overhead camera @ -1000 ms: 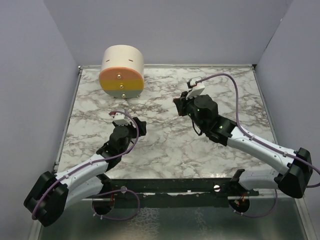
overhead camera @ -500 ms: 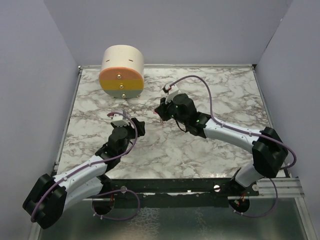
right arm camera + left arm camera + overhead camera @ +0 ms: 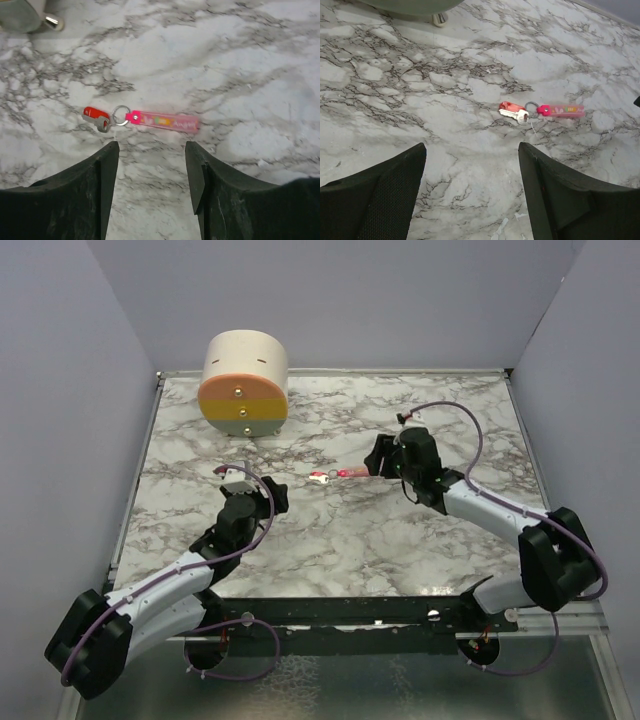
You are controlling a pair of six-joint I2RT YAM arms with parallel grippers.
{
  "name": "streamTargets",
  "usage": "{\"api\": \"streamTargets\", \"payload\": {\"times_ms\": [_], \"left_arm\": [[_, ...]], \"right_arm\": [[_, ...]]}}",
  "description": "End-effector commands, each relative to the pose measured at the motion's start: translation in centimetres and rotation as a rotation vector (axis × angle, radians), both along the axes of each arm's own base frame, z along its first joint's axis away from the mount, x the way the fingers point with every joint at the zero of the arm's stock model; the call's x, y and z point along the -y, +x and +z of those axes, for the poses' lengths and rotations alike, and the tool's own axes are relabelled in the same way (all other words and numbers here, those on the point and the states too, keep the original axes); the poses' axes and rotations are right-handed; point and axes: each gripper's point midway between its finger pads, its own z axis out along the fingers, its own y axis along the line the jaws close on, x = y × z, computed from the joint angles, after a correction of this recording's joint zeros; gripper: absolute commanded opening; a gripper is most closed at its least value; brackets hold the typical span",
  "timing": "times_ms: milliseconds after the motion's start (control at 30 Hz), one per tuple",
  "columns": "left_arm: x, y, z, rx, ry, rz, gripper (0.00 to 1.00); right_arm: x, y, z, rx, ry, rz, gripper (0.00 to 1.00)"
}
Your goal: Put the keys on the keyring
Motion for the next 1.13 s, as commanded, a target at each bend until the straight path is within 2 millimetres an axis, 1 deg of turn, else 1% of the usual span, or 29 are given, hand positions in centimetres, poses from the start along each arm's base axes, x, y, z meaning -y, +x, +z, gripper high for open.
{"api": "streamTargets", "payload": {"times_ms": [0, 133, 233, 333, 467, 533, 633, 767, 867, 933, 1000, 1100], "left_arm": [[-0.2, 0.2, 0.0, -0.003, -0.010, 0.019, 0.77], [0.0, 0.3, 0.1, -0.003, -0.015, 0.012, 0.78], [0.3, 0.3, 0.4, 0.000, -0.024, -0.002, 0.82], [0.9, 0.4, 0.8, 0.001, -0.014, -0.035, 0.86], [1.6, 0.3, 1.2, 0.001, -0.028, -0.067, 0.90], [1.8, 0.3, 1.5, 0.006, -0.039, -0.073, 0.91], [1.9, 0.2, 2.1, 0.022, -0.055, -0.076, 0.92], [1.4, 0.0, 3.2, 0.054, -0.092, -0.054, 0.94], [0.9, -0.2, 3.9, 0.084, -0.103, -0.040, 0.95], [0.3, -0.4, 3.9, 0.095, -0.113, -0.019, 0.96], [-0.2, -0.5, 4.2, 0.109, -0.133, 0.006, 0.99], [-0.5, -0.5, 4.7, 0.124, -0.139, 0.024, 0.99]], "right_arm": [[2.7, -1.1, 0.3, 0.001, -0.005, -0.112, 0.58], [3.1, -1.4, 1.5, 0.027, -0.009, -0.110, 0.60], [3.4, -1.8, 2.2, 0.054, -0.009, -0.101, 0.61], [4.1, -2.0, 2.9, 0.086, -0.023, -0.119, 0.63], [6.1, -2.0, 4.2, 0.121, -0.036, -0.210, 0.65], [7.3, -2.2, 5.2, 0.157, -0.015, -0.273, 0.68], [8.9, -2.7, 6.6, 0.206, 0.019, -0.351, 0.69], [10.3, -3.7, 8.2, 0.282, 0.084, -0.401, 0.72], [10.7, -4.1, 8.8, 0.305, 0.086, -0.401, 0.72], [10.9, -4.2, 8.9, 0.295, 0.075, -0.408, 0.73], [10.9, -4.1, 8.9, 0.285, 0.063, -0.413, 0.73], [10.9, -4.0, 8.7, 0.275, 0.055, -0.413, 0.73]]}}
